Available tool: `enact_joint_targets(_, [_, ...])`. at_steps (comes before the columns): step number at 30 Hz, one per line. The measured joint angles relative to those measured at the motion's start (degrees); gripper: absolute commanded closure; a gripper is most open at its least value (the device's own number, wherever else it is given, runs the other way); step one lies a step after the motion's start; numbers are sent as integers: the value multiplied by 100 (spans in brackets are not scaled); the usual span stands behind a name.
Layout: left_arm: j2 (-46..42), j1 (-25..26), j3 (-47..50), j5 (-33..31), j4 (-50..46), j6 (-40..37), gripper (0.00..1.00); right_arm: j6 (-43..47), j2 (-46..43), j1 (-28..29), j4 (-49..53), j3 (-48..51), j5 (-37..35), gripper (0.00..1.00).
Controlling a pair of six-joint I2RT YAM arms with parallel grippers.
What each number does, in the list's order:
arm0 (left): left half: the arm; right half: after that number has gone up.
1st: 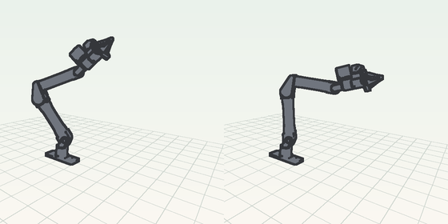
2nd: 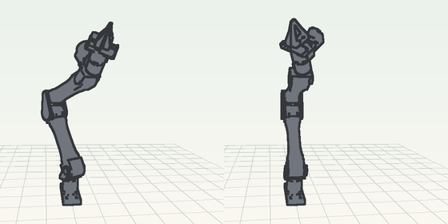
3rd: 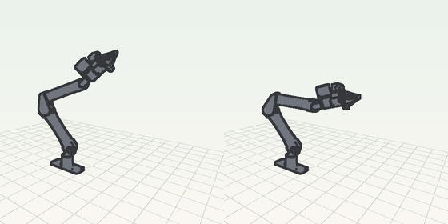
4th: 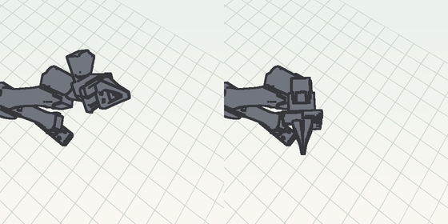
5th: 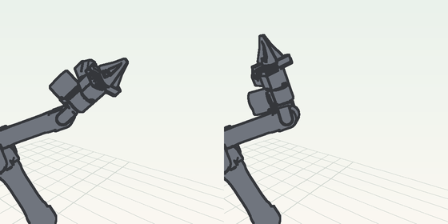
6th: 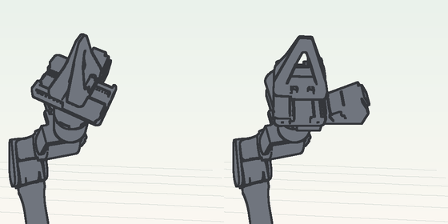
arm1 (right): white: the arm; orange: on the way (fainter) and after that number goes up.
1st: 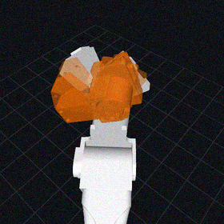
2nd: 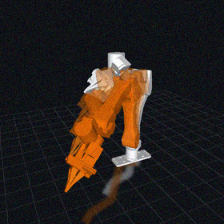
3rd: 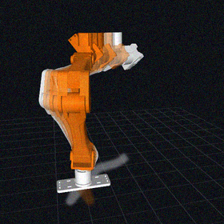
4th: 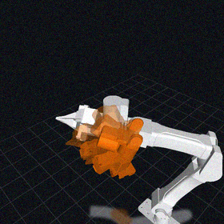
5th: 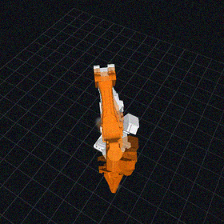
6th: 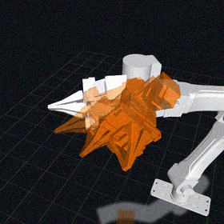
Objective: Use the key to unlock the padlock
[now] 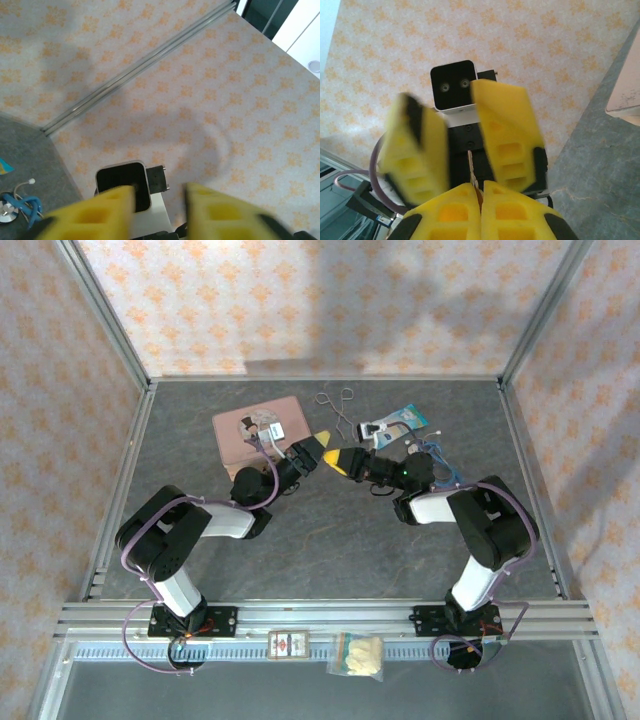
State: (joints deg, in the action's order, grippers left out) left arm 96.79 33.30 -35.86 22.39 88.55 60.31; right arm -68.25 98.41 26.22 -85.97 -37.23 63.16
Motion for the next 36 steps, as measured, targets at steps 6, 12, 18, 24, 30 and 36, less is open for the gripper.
enact_joint_targets(6, [-293,-101,155,-146,-350,66,1,1628,-647,0,2085,-76,-146,100])
enact_joint_targets(12, [-796,-208,87,-291,-1526,-46,1,4006,-1674,50,4911,-765,-970,100])
enact_joint_targets(18, [-817,-208,63,-251,-2085,4,27,5101,-1976,52,6037,-813,-1589,100])
enact_joint_targets(24, [-673,-190,-24,-39,-1965,138,33,5510,-1985,55,6406,-813,-1797,100])
enact_joint_targets(30, [-188,-146,-160,151,-1742,304,37,5504,-1985,63,6378,-811,-1696,100])
enact_joint_targets(36, [-92,-114,-164,271,-1685,417,66,5344,-1976,63,6192,-809,-1556,100])
